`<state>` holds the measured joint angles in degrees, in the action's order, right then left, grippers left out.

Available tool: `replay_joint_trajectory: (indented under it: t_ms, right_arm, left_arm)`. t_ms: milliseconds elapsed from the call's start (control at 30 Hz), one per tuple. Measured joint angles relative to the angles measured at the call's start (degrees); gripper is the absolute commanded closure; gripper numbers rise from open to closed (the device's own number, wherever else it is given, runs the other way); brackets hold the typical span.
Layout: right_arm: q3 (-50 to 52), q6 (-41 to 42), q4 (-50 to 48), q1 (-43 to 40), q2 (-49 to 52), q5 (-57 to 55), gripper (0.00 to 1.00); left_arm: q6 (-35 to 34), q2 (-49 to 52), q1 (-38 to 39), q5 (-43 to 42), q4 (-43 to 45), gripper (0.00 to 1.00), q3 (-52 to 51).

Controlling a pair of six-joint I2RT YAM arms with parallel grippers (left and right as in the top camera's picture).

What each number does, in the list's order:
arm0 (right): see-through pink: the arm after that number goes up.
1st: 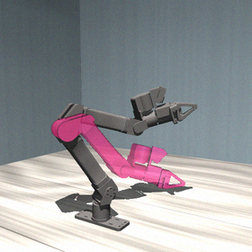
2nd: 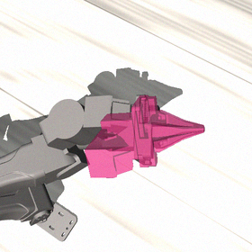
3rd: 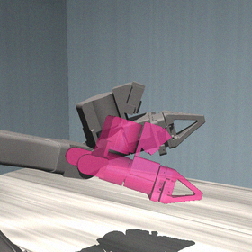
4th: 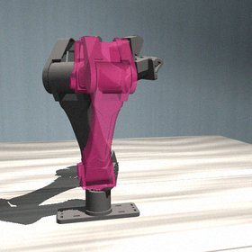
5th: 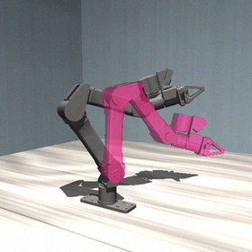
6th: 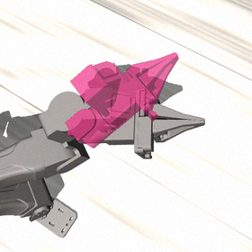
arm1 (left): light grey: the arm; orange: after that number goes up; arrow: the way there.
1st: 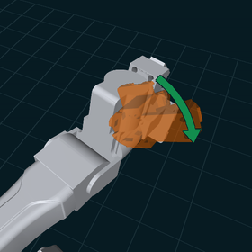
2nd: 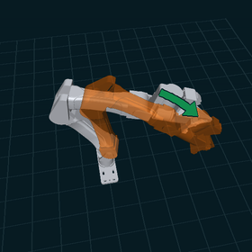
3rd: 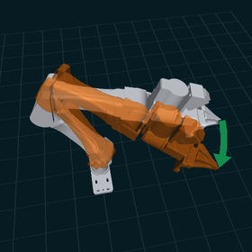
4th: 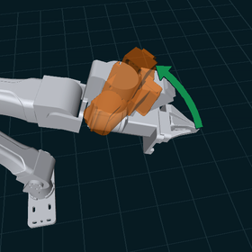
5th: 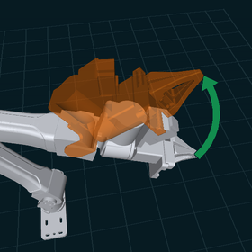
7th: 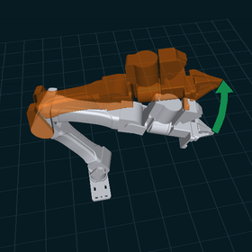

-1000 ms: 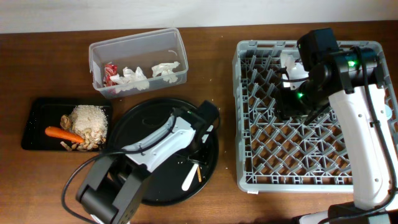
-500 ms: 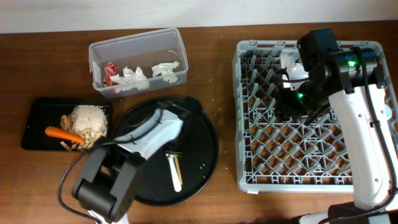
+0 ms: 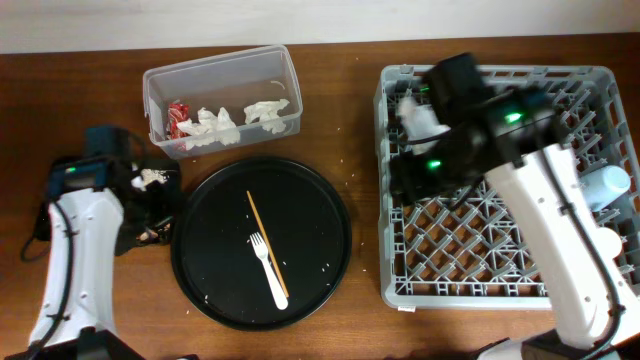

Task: Sort waste into correct bins and load items into the dishwasher rack

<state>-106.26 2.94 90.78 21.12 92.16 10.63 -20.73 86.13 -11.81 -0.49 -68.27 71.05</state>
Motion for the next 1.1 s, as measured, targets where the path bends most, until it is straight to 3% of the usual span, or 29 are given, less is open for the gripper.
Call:
replay_joint_trajectory:
  t_ms: [100, 333, 600, 833, 867, 967, 1033, 1100]
  right_arm:
    - [0.0, 2.62, -7.61, 14.08, 3.02, 0.7, 0.3]
    - [0.48, 10.97, -19.85, 30.45, 23.28, -0.66, 0.31]
    - [1.25, 22.71, -29.7, 35.26, 32.74, -9.75, 0.31]
    - [13.57, 28.41, -42.01, 35.85, 33.35, -12.35, 0.32]
    - [14.73, 28.57, -43.36, 36.04, 32.81, -12.85, 0.36]
    - [16.35, 28.61, -43.82, 36.35, 32.06, -15.37, 0.63]
    - [16.31, 28.7, -42.88, 36.37, 32.04, -15.63, 0.76]
    - [16.33, 28.92, -41.29, 36.41, 31.93, -15.8, 0.81]
  left_arm:
    - [0.15, 0.0, -5.16, -2.8, -0.74, 0.01, 0.0]
    - [0.15, 0.0, -5.38, -3.65, -0.74, 0.01, 0.0]
    - [0.15, 0.0, -5.38, -3.37, -0.26, 0.01, 0.0]
    - [0.15, 0.0, -5.38, -3.15, 0.11, 0.01, 0.0]
    - [0.15, 0.0, -5.38, -3.15, 0.13, 0.01, 0.0]
    - [0.15, 0.0, -5.38, -3.15, 0.15, 0.01, 0.0]
    - [0.15, 0.0, -5.38, -3.15, 0.13, 0.01, 0.0]
    - [0.15, 0.0, -5.38, -3.15, 0.13, 0.01, 0.0]
